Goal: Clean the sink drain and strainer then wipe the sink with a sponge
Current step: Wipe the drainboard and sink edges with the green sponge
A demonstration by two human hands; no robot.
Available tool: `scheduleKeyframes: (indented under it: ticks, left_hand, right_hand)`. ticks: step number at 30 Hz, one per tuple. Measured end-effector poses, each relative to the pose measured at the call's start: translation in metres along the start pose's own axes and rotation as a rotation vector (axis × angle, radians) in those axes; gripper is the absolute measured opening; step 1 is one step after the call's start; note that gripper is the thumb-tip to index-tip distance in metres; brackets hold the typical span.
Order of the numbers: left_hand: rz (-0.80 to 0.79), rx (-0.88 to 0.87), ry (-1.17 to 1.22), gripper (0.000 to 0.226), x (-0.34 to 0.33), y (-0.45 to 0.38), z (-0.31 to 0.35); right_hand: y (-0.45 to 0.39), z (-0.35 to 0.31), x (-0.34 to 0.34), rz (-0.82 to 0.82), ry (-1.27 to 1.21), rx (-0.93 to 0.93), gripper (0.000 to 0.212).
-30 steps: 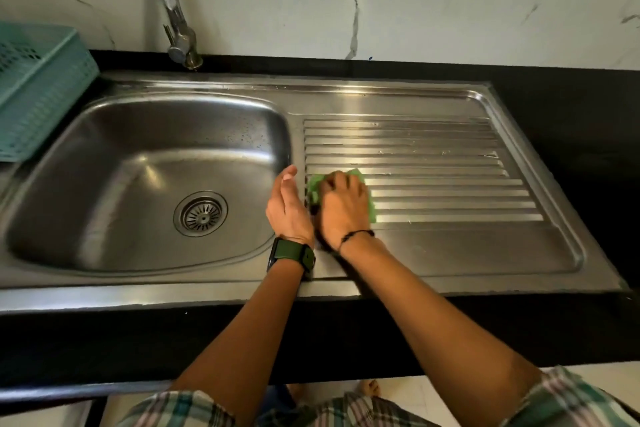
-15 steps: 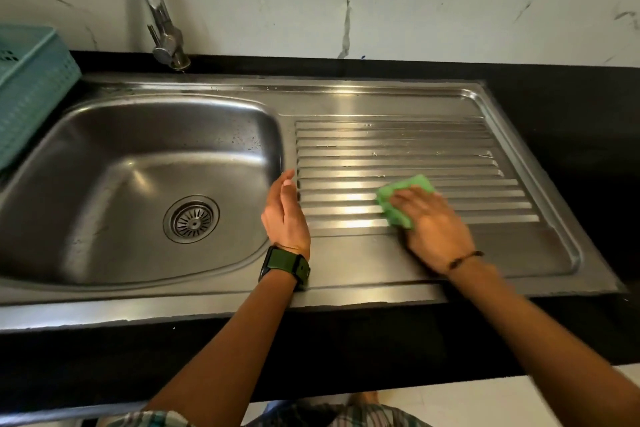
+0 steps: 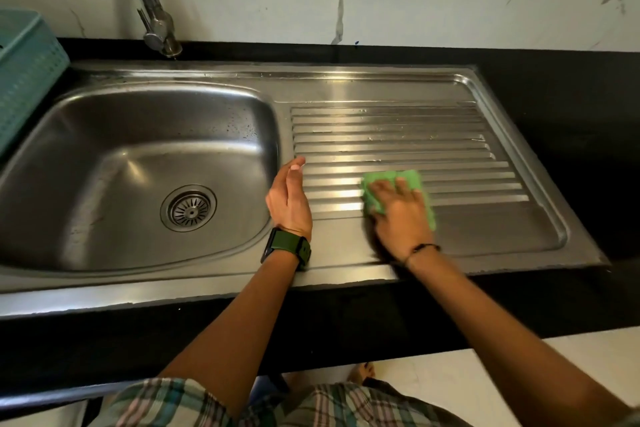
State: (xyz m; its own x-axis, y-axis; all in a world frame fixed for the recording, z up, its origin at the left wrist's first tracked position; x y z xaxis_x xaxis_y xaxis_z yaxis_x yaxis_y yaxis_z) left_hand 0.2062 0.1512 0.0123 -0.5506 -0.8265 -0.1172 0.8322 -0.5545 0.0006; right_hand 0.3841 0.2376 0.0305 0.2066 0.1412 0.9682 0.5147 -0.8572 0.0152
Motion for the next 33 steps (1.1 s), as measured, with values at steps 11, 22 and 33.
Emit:
scheduleKeyframes:
  ticks: [11,22,33]
  left_hand:
    - [0.02,0.002,-0.014,0.055,0.005,0.001,0.003]
    - [-0.017,-0.011,-0.034,0.048,0.0,0.001,0.002]
    - [-0.053,-0.034,-0.098,0.055,-0.005,0.002,0.004]
  right_hand:
    - [0.017,-0.113,-0.029,-0.204,0.061,0.526,0.053]
    - [0.014,0.086,0.035,-0.102,0.231,0.122,0.052]
    - [0.009,0.181,0.118,0.435,-0.548,-0.545,0.028]
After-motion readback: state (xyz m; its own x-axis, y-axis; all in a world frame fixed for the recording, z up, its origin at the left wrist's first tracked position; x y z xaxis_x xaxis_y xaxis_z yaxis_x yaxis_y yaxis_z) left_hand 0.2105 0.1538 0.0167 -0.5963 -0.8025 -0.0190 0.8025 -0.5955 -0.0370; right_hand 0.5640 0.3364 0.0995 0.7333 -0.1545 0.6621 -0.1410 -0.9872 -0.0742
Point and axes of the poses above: each hand's wrist, its own y-axis away from the middle knuckle, its own x-axis out of the back of the hand, z = x × y, the point moved 10 cm from there along -y, towards the middle knuckle, and after that the axes turned 2 degrees about -x, right-handed, at the moved point
